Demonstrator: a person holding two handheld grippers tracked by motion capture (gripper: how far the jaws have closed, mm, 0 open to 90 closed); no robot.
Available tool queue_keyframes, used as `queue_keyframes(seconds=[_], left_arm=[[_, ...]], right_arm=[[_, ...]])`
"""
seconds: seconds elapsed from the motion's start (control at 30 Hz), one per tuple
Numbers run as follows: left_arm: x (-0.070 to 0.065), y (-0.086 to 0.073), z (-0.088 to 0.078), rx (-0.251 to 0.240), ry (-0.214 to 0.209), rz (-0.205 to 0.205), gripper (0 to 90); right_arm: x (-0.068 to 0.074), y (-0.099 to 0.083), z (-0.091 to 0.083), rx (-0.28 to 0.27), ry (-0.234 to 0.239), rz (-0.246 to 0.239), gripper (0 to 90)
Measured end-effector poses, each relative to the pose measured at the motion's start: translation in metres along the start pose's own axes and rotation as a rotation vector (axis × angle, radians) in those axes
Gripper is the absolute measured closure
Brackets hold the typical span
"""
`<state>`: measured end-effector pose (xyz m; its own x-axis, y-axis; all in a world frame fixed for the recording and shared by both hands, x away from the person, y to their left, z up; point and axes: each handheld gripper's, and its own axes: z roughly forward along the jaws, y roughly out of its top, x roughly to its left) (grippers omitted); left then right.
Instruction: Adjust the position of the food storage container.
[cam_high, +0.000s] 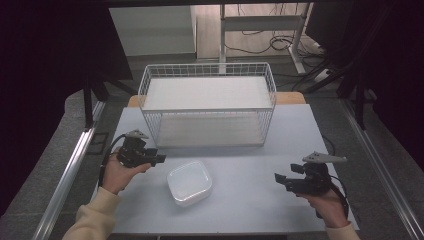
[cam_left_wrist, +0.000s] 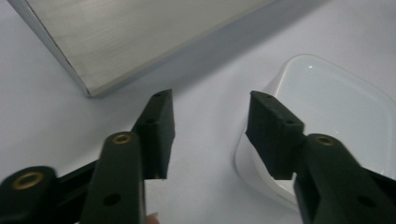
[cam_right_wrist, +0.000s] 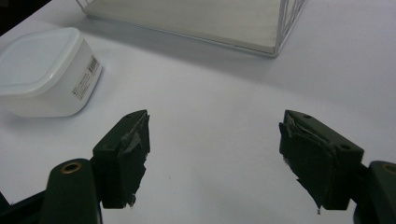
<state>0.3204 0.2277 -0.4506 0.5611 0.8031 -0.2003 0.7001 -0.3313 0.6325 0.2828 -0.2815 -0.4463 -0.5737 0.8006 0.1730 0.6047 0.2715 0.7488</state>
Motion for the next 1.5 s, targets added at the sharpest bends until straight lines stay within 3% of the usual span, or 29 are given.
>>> queue_keyframes(seconds=[0.03, 0.07, 0.23, 0.43, 0.5, 0.9, 1.5], left_arm=[[0.0, 0.0, 0.001, 0.012, 0.004, 0.003, 56.2], [0.002, 0.0, 0.003, 0.031, 0.006, 0.008, 63.6], [0.003, -0.002, 0.011, 0.086, -0.002, 0.018, 79.9], [-0.001, -0.005, 0.02, 0.124, -0.019, 0.03, 89.7], [-0.003, -0.008, 0.025, 0.156, -0.017, 0.046, 90.0], [-0.012, -0.016, 0.034, 0.192, -0.057, 0.079, 90.0], [-0.027, -0.028, 0.036, 0.193, -0.096, 0.076, 90.0]], right_arm=[[0.0, 0.0, 0.0, 0.0, 0.0, 0.0, 24.4], [0.0, 0.0, 0.0, 0.004, -0.003, 0.0, 24.4], [0.0, -0.001, 0.001, 0.007, -0.007, 0.001, 24.5], [-0.001, -0.002, 0.002, 0.012, -0.009, 0.001, 24.5], [0.0, -0.003, 0.002, 0.015, -0.01, 0.003, 24.6], [0.001, -0.004, 0.005, 0.029, -0.011, 0.002, 24.6], [0.001, -0.004, 0.004, 0.029, -0.018, 0.01, 24.6]])
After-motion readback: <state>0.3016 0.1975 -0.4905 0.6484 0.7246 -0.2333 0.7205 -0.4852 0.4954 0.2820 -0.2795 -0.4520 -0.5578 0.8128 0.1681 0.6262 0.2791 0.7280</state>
